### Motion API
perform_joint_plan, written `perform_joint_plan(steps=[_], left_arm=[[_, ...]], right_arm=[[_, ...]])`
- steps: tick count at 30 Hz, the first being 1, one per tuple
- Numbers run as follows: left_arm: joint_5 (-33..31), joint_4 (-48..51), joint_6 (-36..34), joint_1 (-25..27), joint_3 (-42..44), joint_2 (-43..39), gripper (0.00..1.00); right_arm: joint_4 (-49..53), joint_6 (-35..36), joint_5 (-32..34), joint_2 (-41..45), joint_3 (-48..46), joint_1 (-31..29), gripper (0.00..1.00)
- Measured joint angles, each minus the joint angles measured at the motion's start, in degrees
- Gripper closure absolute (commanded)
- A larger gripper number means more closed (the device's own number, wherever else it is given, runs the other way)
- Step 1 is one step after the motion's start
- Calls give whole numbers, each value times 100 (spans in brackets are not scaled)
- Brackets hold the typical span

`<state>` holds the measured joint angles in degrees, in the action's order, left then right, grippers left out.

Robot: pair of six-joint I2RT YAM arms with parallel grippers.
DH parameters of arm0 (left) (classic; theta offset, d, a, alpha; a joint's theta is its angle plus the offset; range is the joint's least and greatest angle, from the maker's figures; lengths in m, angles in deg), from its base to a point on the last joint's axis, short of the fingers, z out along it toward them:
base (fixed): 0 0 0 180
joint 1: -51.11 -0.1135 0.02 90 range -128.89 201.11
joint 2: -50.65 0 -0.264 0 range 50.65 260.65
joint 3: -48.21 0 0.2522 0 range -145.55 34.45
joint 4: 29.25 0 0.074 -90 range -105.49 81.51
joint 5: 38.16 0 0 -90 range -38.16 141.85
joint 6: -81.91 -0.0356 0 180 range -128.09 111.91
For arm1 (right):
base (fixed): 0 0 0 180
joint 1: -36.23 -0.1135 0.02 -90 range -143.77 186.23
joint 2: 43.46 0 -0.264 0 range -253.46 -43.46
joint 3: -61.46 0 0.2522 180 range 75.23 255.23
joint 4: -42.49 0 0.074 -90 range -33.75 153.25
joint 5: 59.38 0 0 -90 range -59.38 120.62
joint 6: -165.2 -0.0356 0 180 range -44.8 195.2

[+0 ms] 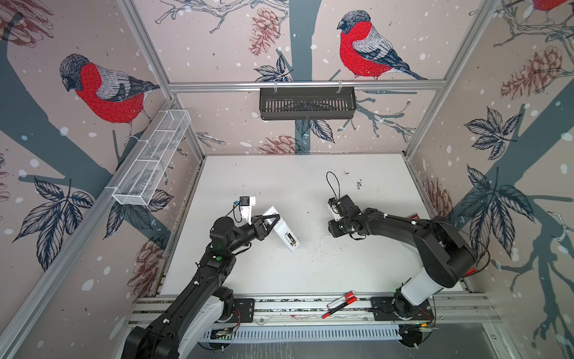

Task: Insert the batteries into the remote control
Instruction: 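Lower the right gripper and close it on the black-and-gold battery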

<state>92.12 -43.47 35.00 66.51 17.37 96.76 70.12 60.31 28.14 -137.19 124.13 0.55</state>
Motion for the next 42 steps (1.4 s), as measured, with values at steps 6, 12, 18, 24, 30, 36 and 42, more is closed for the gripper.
perform_joint_plan(steps=[6, 12, 18, 24, 30, 36, 42], left_arm=[[15, -2, 0, -31, 7, 22, 100], [17, -2, 0, -59, 15, 31, 100], [17, -2, 2, -68, 31, 7, 100], [20, -2, 2, -83, 46, -31, 100], [20, -2, 4, -101, 46, -35, 100], [20, -2, 7, -105, 52, -44, 100], [20, -2, 22, -109, 70, -76, 100]], right_arm=[[-55, 37, -17, -175, 103, 9, 56], [-55, 144, -20, -313, 212, 13, 59], [-68, 188, -15, -455, 341, 26, 65], [-87, 234, -13, -514, 393, 35, 70], [-164, 269, -15, -459, 299, 35, 77], [-160, 267, -57, -426, 271, 31, 79], [-146, 267, -55, -424, 267, 22, 81]])
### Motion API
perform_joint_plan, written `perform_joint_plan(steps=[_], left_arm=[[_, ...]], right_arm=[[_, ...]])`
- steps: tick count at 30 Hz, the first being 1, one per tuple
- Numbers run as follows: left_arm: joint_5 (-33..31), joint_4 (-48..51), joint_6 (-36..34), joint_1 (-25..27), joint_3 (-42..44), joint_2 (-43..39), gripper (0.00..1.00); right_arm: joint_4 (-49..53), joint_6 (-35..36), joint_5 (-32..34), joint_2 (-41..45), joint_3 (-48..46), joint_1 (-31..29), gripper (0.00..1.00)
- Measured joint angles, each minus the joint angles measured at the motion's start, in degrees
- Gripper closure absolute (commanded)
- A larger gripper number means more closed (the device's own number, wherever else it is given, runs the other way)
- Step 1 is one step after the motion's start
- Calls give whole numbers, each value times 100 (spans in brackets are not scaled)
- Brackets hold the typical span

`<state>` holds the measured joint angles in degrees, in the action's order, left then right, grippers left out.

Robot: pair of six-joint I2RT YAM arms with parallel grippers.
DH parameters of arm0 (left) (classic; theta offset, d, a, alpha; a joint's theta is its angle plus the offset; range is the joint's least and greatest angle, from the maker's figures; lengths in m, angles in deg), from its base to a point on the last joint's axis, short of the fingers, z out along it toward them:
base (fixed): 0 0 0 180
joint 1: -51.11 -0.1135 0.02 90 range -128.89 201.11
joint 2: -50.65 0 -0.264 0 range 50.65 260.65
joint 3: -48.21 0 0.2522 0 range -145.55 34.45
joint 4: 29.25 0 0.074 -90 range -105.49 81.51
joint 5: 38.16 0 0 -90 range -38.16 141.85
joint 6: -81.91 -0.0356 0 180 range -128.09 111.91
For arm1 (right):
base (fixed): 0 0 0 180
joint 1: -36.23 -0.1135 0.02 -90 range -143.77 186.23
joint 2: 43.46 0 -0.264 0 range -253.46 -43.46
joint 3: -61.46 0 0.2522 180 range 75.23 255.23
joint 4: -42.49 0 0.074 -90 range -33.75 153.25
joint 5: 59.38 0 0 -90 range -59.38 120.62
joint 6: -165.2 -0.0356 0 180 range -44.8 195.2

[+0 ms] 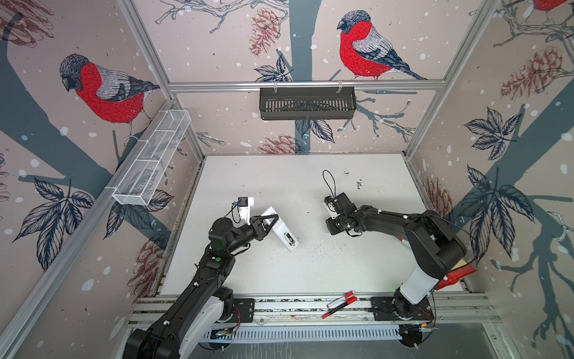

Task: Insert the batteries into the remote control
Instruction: 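Lower the right gripper and close it on the black-and-gold battery, then carry the battery to the remote's compartment held by the left gripper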

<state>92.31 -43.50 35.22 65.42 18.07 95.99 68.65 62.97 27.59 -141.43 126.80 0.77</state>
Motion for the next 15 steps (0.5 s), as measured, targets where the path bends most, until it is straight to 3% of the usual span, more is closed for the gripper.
perform_joint_plan(steps=[9, 15], left_arm=[[2, 0, 22, 0, 22, 33, 100], [0, 28, 20, -4, 20, 13, 100]], right_arm=[[4, 9, -101, 66, -33, -15, 87], [-216, 216, -476, 562, -240, -155, 86]])
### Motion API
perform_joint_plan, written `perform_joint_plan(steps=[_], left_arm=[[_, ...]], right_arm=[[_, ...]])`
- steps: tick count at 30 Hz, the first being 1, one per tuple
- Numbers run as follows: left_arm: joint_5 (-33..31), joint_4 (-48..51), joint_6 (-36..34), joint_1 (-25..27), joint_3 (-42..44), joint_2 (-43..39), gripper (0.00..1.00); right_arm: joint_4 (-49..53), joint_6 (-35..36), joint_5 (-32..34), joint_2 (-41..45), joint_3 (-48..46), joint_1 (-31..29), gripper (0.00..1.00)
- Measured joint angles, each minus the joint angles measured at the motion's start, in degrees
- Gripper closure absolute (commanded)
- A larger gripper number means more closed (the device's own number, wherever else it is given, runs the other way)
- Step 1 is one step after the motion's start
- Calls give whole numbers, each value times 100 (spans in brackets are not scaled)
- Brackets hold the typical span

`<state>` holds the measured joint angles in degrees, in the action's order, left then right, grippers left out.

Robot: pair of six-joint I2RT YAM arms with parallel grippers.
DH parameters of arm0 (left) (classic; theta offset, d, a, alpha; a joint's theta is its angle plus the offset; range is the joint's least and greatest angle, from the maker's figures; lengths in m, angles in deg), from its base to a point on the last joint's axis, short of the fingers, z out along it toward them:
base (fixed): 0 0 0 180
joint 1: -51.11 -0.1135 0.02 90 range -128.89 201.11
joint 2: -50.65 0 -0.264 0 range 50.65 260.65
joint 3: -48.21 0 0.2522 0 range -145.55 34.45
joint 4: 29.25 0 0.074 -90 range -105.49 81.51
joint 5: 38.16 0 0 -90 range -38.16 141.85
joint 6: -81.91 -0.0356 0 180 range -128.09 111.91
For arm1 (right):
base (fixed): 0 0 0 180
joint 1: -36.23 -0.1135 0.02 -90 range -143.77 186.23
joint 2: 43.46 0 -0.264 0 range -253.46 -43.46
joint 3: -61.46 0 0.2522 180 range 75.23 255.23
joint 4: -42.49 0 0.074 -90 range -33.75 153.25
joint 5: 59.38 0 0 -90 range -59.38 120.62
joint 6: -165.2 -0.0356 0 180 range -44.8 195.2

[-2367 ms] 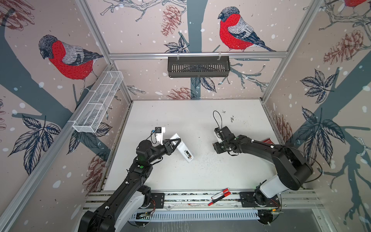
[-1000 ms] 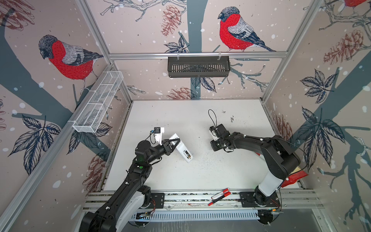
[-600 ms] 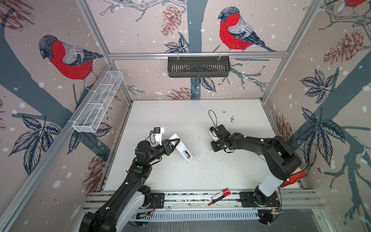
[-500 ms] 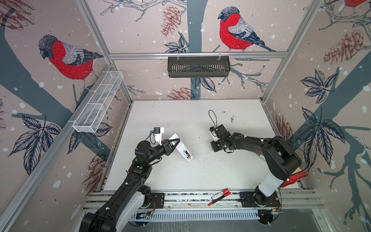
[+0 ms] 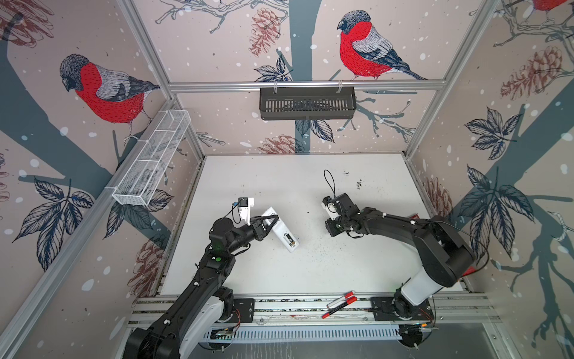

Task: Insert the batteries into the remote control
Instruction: 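Carry the battery to the remote's compartment held by the left gripper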

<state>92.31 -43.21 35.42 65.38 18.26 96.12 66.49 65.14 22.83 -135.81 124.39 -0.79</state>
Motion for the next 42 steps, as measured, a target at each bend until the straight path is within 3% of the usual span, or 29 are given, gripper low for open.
perform_joint_plan(steps=[14, 26, 42], left_arm=[[-20, 98, 240, -20, 90, 0, 100], [2, -413, 778, -20, 168, 68, 100], [195, -1268, 1646, -170, 304, 221, 100]], right_arm=[[-1703, 420, -1093, 1764, -691, -1069, 86], [-2855, 254, -1274, 1495, -546, -1919, 86], [-3405, 122, -1314, 1440, -782, -2065, 86]])
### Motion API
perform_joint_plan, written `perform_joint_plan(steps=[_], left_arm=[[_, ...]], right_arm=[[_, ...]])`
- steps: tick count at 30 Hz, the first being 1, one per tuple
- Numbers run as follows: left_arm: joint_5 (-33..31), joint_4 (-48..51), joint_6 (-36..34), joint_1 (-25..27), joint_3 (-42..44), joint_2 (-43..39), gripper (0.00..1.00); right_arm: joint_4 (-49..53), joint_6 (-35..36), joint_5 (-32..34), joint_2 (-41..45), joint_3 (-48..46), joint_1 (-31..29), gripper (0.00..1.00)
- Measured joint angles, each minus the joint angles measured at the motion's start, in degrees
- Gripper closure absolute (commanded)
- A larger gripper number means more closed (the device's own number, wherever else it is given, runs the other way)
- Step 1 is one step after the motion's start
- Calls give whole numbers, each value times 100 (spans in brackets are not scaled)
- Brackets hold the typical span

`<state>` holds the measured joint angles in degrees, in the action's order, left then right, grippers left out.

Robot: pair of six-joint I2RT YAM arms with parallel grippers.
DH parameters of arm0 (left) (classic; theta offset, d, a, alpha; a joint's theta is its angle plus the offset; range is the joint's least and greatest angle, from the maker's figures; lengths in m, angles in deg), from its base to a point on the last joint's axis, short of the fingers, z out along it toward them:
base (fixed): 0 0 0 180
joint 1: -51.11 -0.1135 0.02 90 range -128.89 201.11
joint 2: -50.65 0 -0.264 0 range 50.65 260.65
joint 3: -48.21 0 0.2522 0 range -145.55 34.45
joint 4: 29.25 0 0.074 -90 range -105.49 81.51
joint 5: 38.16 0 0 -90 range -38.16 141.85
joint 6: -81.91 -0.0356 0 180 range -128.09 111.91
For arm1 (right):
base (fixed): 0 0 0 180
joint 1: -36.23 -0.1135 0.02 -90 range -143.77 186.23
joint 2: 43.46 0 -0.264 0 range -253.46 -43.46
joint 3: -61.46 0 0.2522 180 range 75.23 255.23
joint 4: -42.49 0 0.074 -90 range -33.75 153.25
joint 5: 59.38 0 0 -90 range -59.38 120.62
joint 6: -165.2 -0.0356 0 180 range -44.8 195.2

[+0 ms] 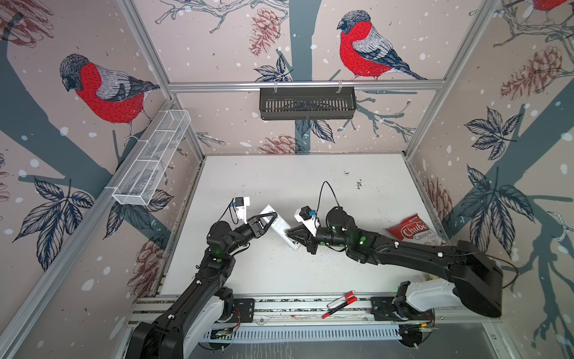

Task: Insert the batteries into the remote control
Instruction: 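Carry the battery to the remote's compartment held by the left gripper, then press the battery down into the compartment beside the first battery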

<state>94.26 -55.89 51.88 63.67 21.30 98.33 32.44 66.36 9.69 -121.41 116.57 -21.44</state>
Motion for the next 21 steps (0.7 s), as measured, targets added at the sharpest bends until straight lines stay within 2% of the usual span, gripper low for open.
perform_joint_plan(steps=[21], left_arm=[[-4, -612, 323, -79, 186, 55, 100]], right_arm=[[-658, -455, -127, 20, -245, -20, 86]])
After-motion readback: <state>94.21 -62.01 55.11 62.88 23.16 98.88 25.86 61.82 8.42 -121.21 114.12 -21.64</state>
